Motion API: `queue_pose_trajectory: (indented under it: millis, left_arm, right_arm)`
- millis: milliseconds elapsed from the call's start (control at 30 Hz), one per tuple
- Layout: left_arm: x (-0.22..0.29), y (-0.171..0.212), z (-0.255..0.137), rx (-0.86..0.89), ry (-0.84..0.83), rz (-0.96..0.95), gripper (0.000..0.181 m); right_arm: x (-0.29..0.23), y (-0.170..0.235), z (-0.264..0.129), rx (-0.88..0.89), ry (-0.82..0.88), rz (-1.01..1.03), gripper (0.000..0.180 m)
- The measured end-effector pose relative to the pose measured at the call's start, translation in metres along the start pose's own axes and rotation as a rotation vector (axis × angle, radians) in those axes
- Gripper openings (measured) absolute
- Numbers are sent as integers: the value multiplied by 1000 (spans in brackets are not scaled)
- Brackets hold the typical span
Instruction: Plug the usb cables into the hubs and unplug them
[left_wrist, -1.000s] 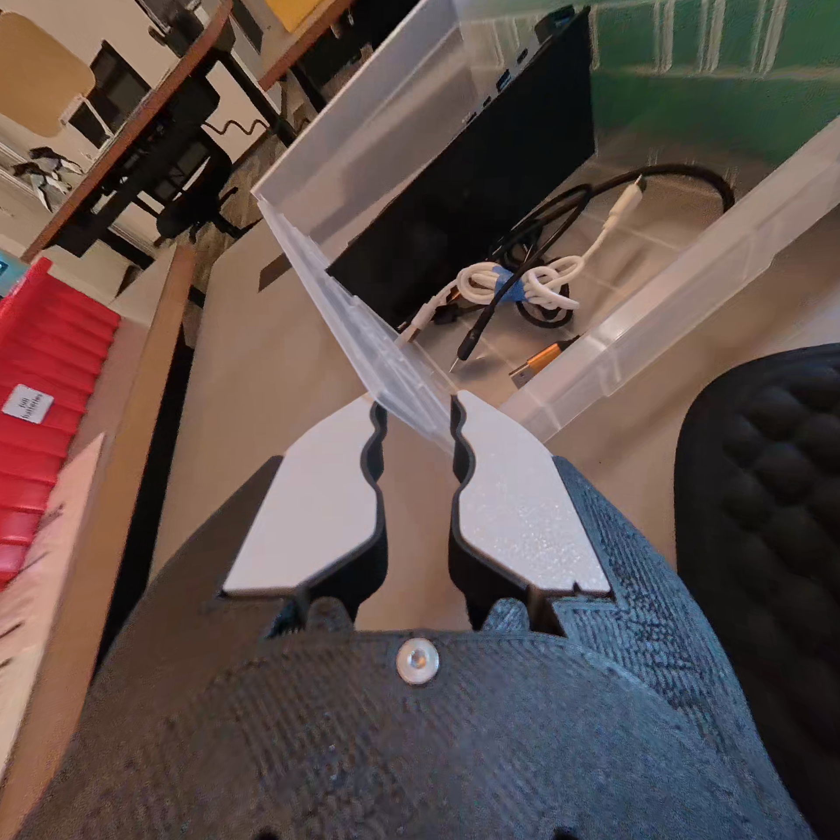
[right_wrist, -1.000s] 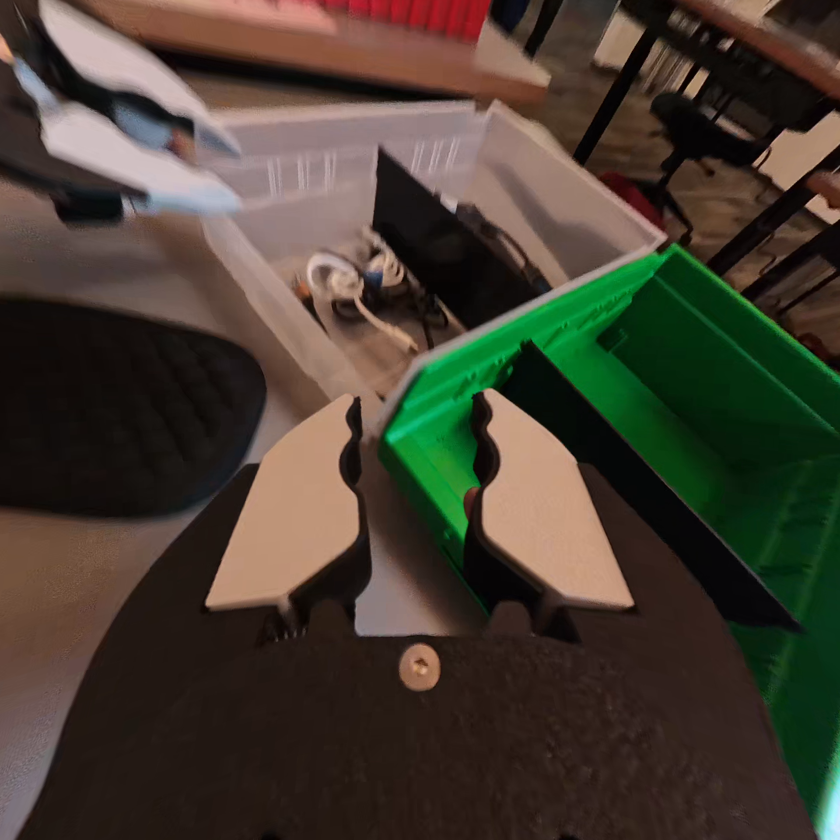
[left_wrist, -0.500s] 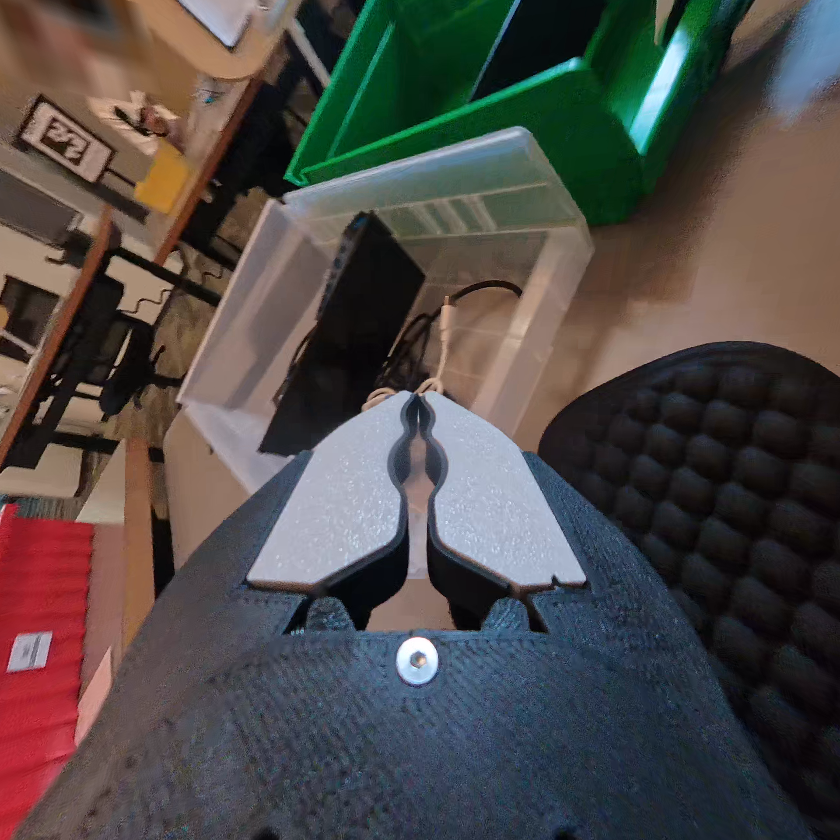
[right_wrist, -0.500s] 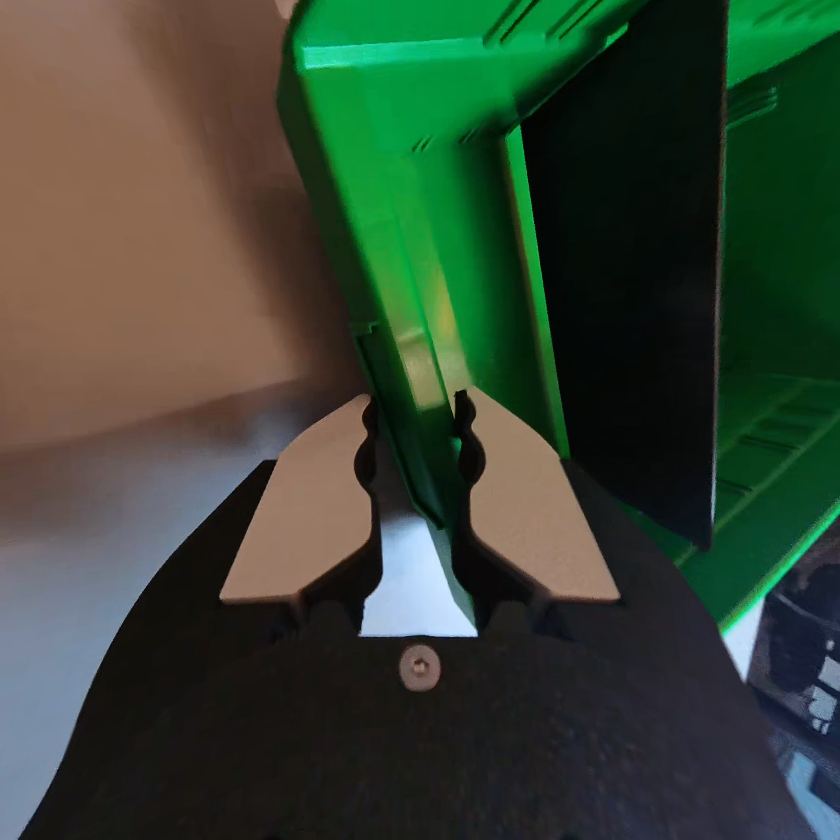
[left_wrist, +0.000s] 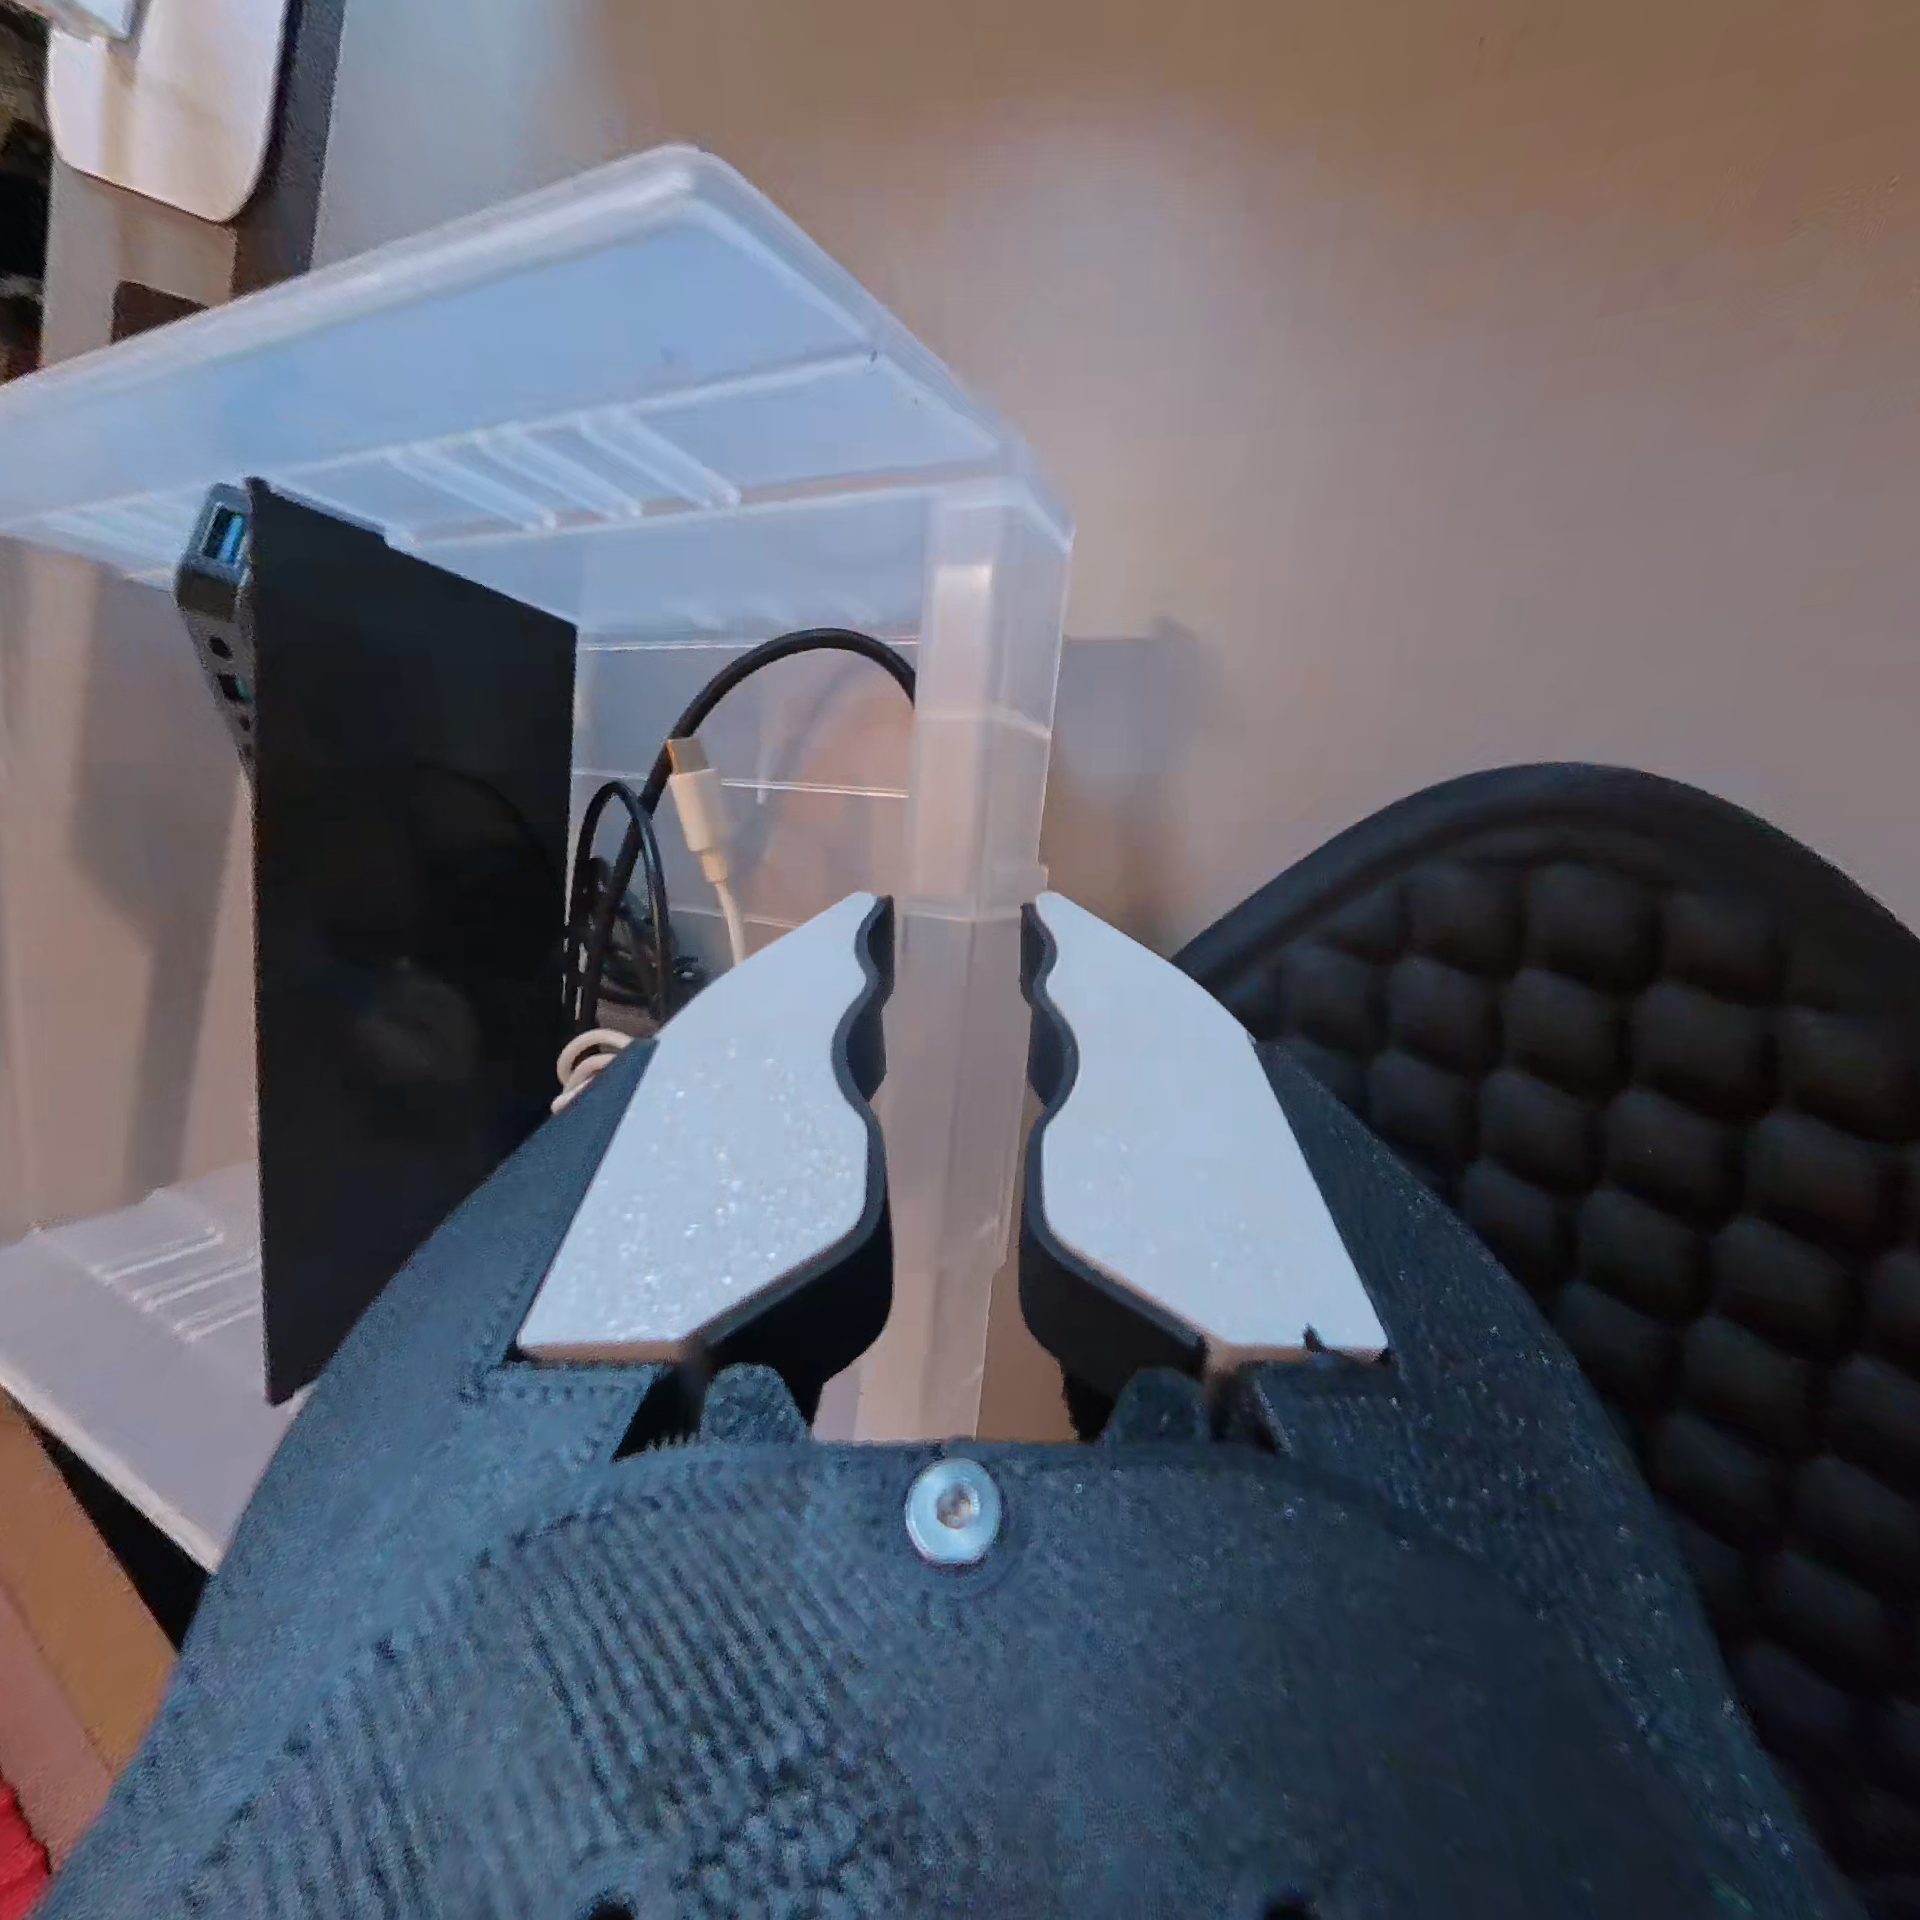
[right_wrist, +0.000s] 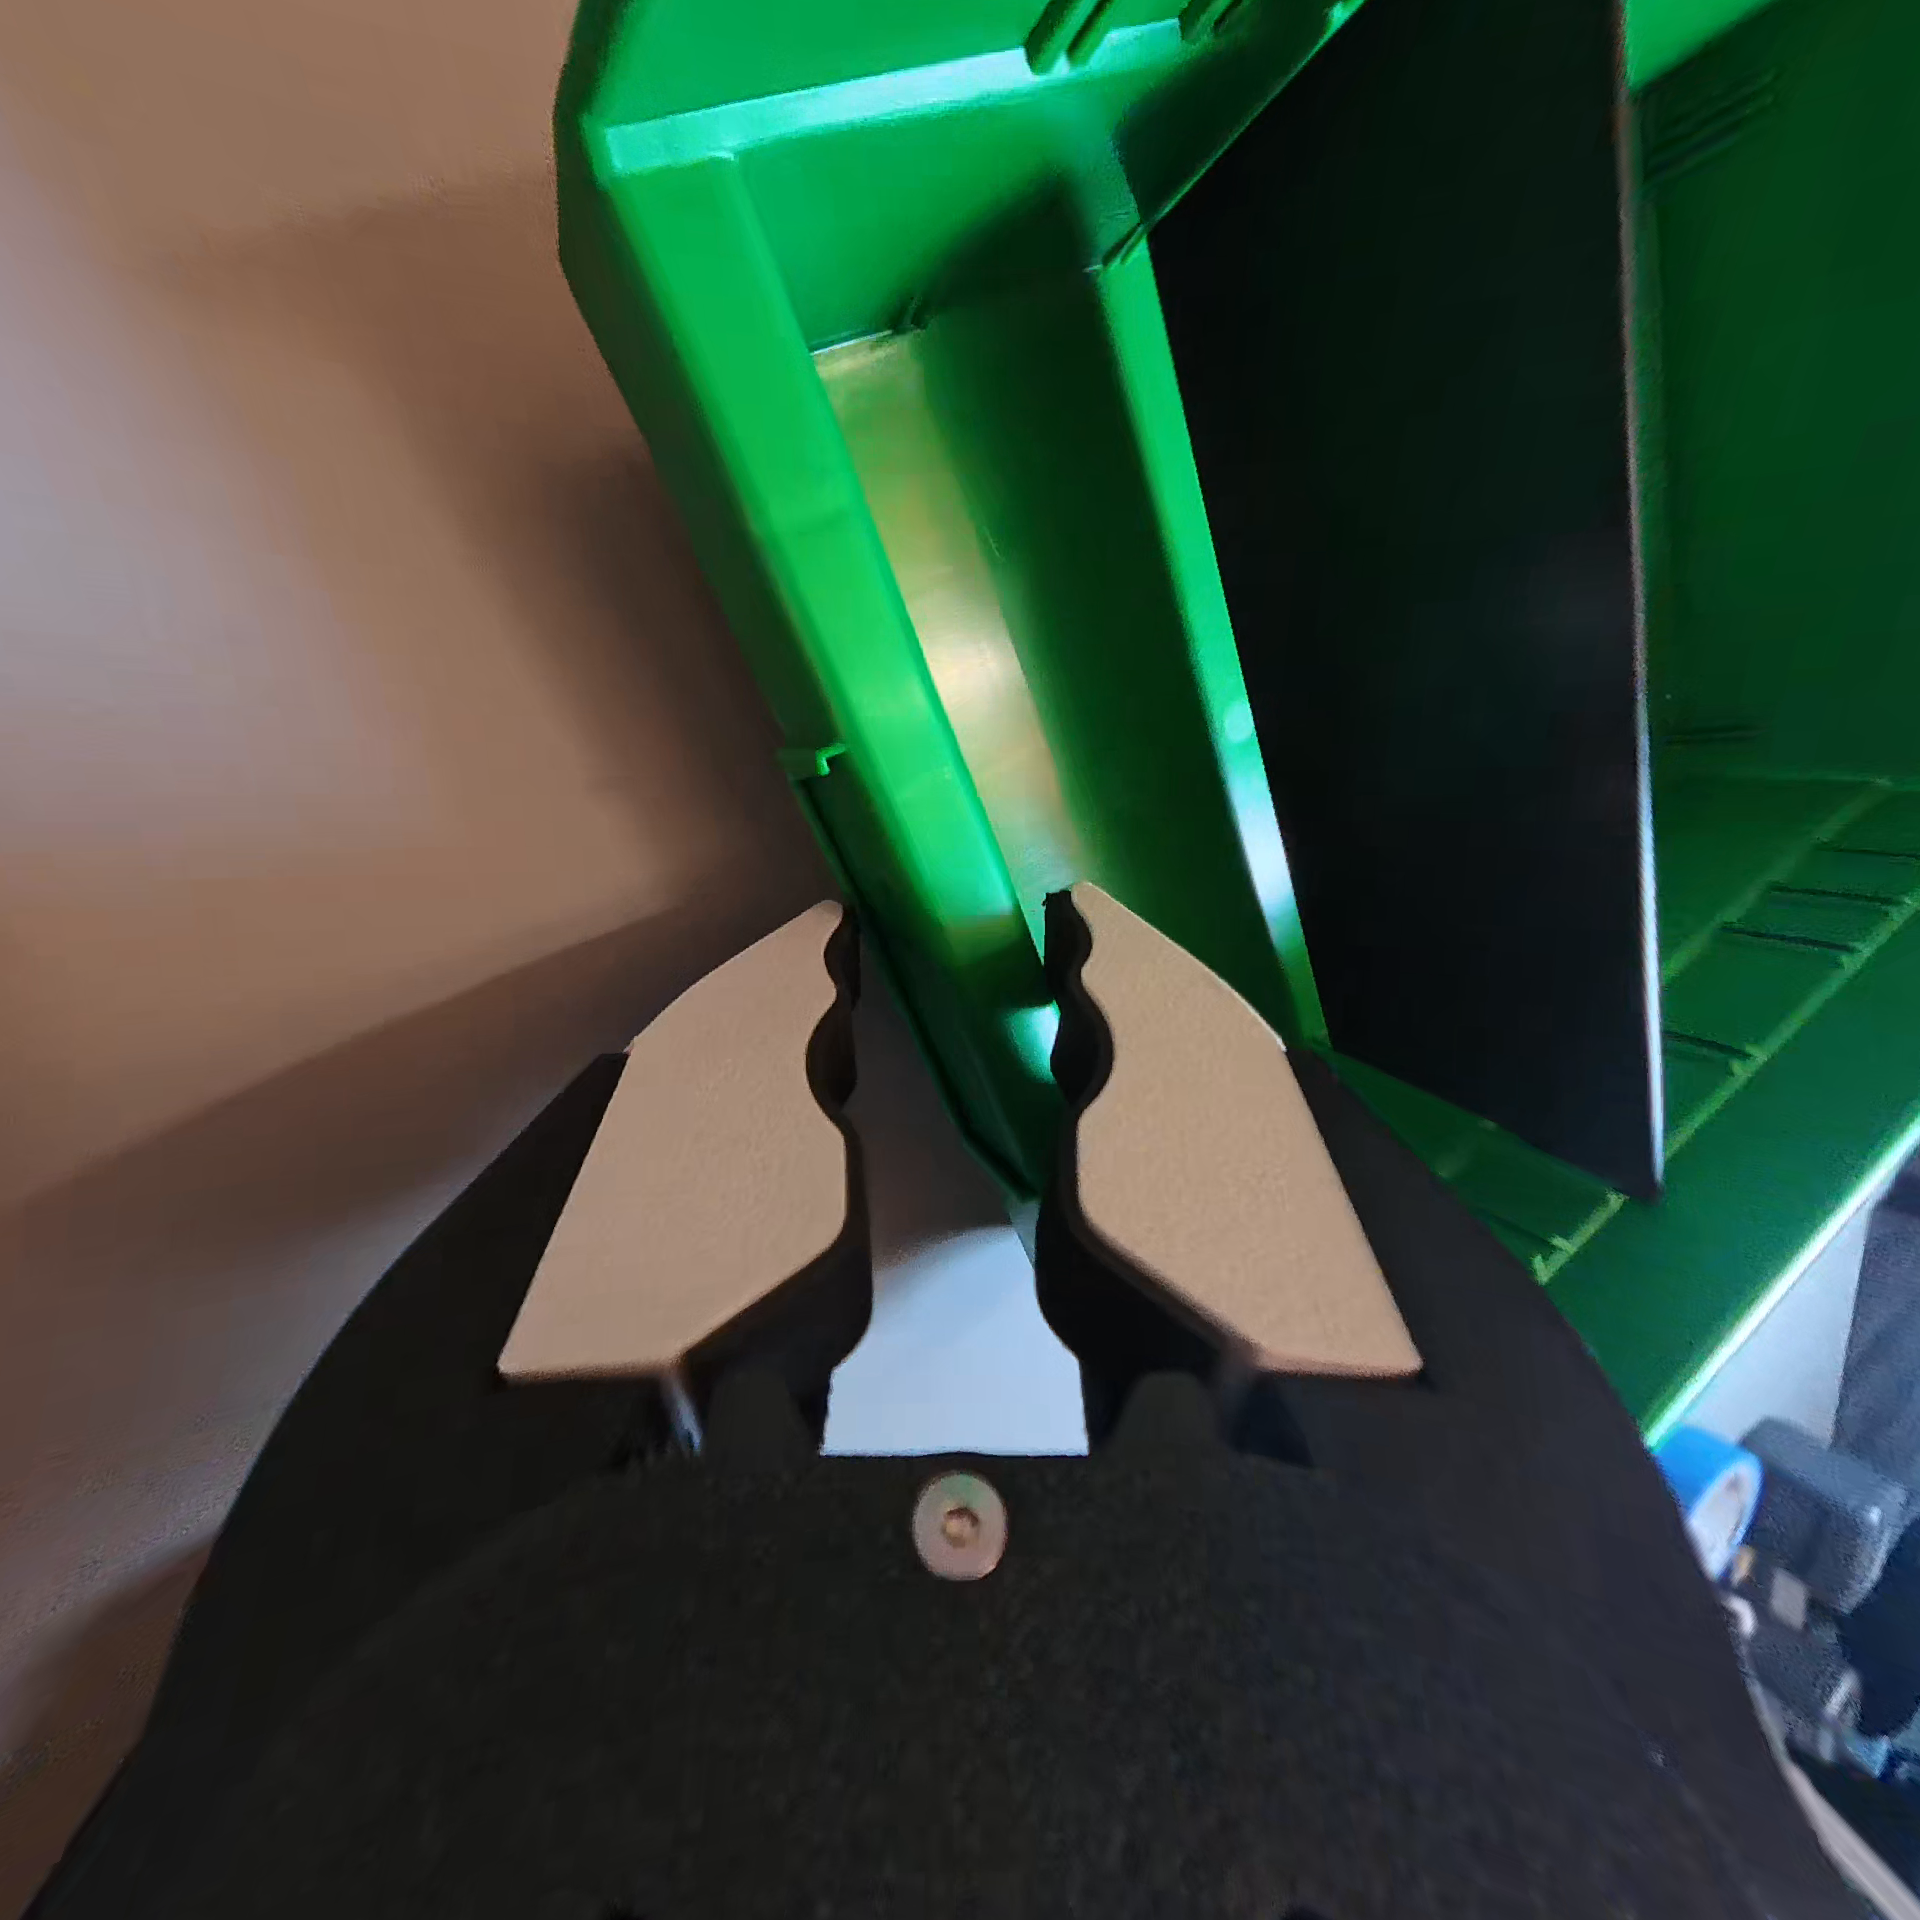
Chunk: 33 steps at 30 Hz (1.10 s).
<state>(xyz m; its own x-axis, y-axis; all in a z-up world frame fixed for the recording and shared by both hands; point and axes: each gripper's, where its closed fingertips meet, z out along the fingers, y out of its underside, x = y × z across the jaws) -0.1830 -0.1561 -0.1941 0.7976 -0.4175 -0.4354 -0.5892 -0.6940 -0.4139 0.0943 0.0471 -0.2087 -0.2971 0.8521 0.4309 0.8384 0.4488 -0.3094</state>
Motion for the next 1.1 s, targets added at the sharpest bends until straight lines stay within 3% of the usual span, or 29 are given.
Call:
queue_pose_trajectory:
  millis: [33, 467, 700, 900, 1100]
  left_arm:
    - [0, -2, 2, -4, 13, 0, 24]
    - [-34, -20, 30, 9, -46, -101, 24]
    - [-57, -15, 35, 76, -91, -189, 22]
    - [-82, -37, -15, 306, -149, -277, 18]
    - [-159, -28, -65, 305, -339, -280, 15]
  right_arm:
    - [3, 9, -2, -11, 10, 23, 35]
    - [79, 59, 15, -96, 207, 123, 35]
    - [81, 21, -5, 195, 285, 159, 35]
    - [79, 3, -16, 387, 255, 277, 34]
    - [80, -12, -31, 557, 206, 374, 31]
